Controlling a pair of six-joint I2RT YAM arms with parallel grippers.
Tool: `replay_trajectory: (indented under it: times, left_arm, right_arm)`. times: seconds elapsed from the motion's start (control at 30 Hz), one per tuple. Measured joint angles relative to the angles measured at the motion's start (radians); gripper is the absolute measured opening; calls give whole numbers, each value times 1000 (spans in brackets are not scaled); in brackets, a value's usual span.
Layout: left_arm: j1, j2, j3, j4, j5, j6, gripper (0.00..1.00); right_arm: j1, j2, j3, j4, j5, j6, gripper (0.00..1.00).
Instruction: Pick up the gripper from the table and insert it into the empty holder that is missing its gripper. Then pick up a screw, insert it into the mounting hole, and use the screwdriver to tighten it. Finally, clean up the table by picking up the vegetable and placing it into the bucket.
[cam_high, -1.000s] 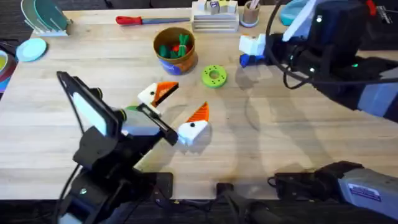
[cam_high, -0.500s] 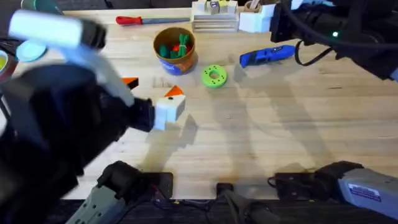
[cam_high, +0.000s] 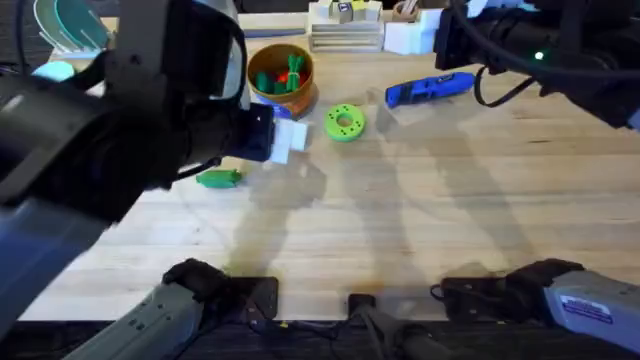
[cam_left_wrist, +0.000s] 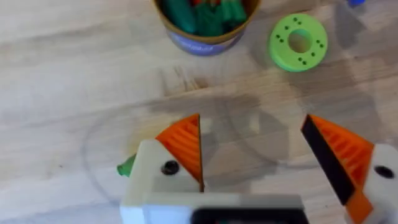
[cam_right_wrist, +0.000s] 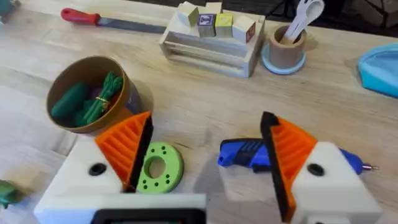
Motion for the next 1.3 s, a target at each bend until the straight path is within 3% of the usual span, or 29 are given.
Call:
replay_trajectory:
  times: [0.1,0.27,0.4,0.57,0.7,0.93,1.17,1.3]
  left_arm:
    - [96,76,0,-1,66,-47,990]
    - [316,212,0,-25,192,-99,992]
    - [411,287,0,-36,230,-96,993]
    - [422,375,0,-71,211,-91,996]
    - [420,428,0,-147,127,-160,993]
    - [420,423,0,-209,61,-418,993]
    - [420,409,2,-220,63,-714,993]
    - [420,409,2,-206,67,-841,993]
  right_arm:
    - [0,0,0,-3,0,0,991]
    - [0,0,0,-4,0,0,991]
    - [0,0,0,-17,0,0,991]
    - [0,0,0,-33,0,0,992]
    - [0,0,0,-50,0,0,991]
    - [0,0,0,-62,0,0,991]
    - [0,0,0,-62,0,0,992]
    - [0,0,0,-62,0,0,991]
